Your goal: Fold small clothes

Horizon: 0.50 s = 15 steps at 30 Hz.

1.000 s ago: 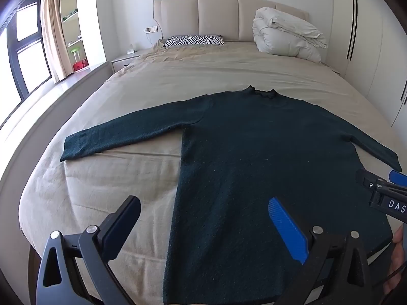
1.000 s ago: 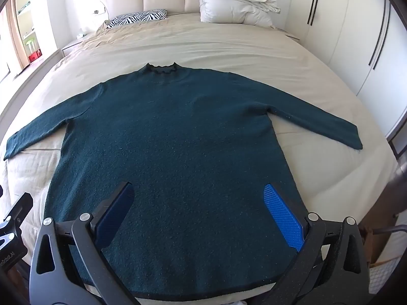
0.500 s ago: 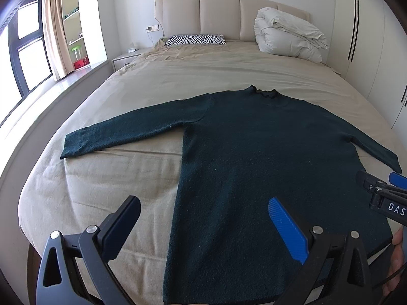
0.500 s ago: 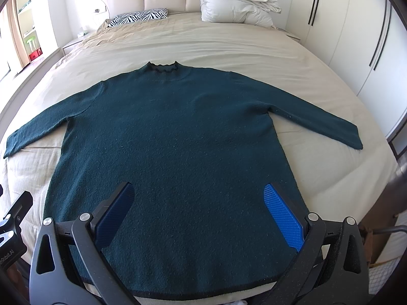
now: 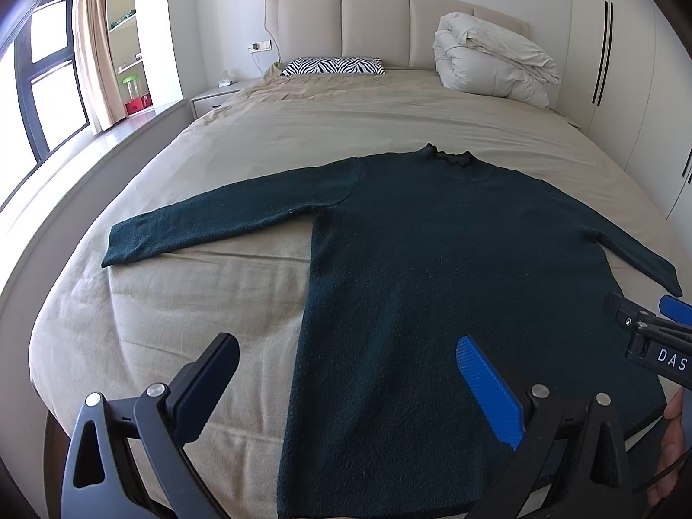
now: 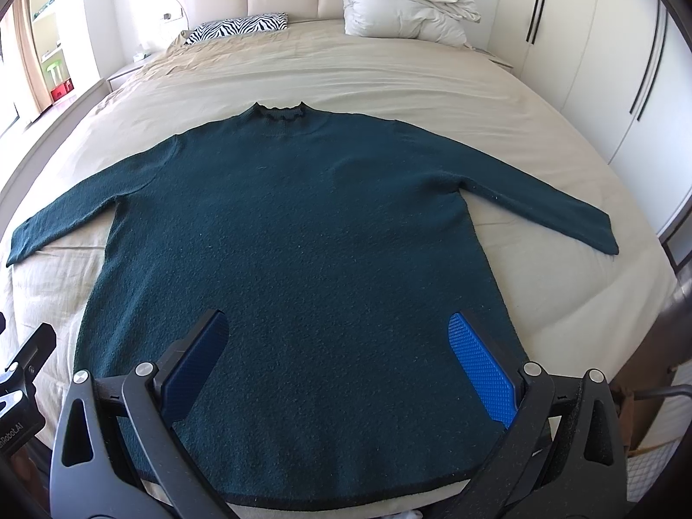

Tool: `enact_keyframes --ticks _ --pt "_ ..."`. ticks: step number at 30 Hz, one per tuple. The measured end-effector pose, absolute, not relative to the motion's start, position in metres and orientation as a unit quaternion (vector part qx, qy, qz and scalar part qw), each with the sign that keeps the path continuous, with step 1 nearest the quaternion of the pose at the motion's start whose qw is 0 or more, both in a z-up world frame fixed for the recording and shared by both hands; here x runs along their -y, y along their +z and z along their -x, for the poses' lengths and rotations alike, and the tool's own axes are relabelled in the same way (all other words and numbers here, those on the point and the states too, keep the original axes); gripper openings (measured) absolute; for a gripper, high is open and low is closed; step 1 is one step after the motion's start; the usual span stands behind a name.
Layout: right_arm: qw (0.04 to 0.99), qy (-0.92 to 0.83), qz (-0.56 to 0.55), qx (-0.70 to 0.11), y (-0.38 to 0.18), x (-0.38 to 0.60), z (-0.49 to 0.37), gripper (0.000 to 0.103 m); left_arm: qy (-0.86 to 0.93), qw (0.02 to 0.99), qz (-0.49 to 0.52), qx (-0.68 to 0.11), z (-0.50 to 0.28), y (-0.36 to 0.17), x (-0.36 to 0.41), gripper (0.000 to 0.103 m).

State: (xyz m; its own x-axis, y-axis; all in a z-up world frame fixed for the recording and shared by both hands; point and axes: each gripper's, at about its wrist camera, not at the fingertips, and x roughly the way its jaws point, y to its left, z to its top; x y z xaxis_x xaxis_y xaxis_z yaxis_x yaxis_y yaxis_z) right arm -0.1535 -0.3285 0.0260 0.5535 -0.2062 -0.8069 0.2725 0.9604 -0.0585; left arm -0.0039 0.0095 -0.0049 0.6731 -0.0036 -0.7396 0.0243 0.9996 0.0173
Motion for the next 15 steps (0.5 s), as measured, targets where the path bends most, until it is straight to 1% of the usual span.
enact_keyframes --ticks 15 --pt "0.88 -0.134 -0.032 -0.454 0.0239 0.3246 0.1537 0.103 -0.008 0.915 -0.012 -0.404 0.0038 -0.0049 -0.0103 0.103"
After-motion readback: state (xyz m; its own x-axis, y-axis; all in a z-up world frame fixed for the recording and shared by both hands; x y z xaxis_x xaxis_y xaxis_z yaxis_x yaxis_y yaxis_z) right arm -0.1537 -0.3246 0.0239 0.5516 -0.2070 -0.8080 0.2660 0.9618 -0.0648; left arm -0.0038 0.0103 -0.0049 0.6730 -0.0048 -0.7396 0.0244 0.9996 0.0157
